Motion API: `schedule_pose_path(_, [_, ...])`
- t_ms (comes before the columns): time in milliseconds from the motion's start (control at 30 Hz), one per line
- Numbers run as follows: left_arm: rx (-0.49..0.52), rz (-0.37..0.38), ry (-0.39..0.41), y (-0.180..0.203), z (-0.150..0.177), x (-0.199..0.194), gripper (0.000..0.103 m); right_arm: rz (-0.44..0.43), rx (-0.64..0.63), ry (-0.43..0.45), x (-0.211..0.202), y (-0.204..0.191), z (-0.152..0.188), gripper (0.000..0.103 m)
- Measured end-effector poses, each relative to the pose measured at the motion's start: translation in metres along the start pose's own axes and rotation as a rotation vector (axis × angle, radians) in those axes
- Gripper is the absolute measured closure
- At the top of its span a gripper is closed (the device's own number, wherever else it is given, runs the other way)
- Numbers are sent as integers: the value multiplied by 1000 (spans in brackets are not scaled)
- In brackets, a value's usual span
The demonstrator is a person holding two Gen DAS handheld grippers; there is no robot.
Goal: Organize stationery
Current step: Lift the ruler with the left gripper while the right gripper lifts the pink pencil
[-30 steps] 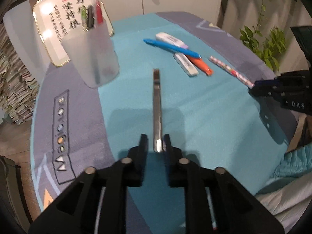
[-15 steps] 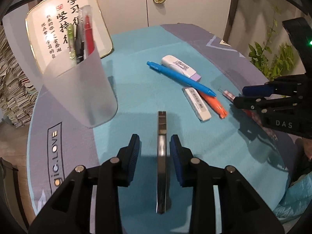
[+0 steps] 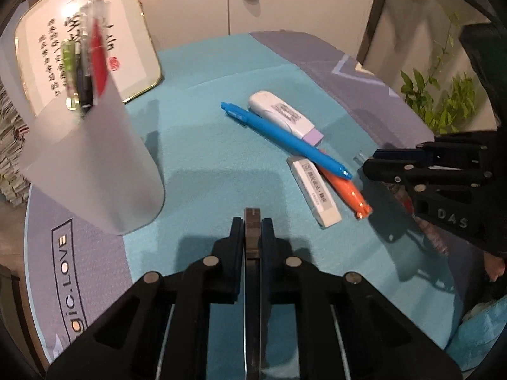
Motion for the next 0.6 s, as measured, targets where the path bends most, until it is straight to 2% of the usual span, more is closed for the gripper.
schedule_pose_path(200, [-2,-6,114,0,-12,-43,94,-22,71,142,-50,9,-9,89])
schedule_pose_path(400, [-8,-4,214,1,-16,-84,94,-31,66,267,-96,0,-15,89])
schedule_pose_path(600, [-16,8,293,1,-22,-116,94,-31,57,338,-123,-9,-13,89])
Point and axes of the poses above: each gripper's, at about its wrist camera, not at the fingertips, and x roughly the way its jaws point, y to its right, z to its underside, the point moved 9 cm from there along x, roughly the way its jaws point, and after that the axes turned 2 degrees about z, right-handed, at the moved point
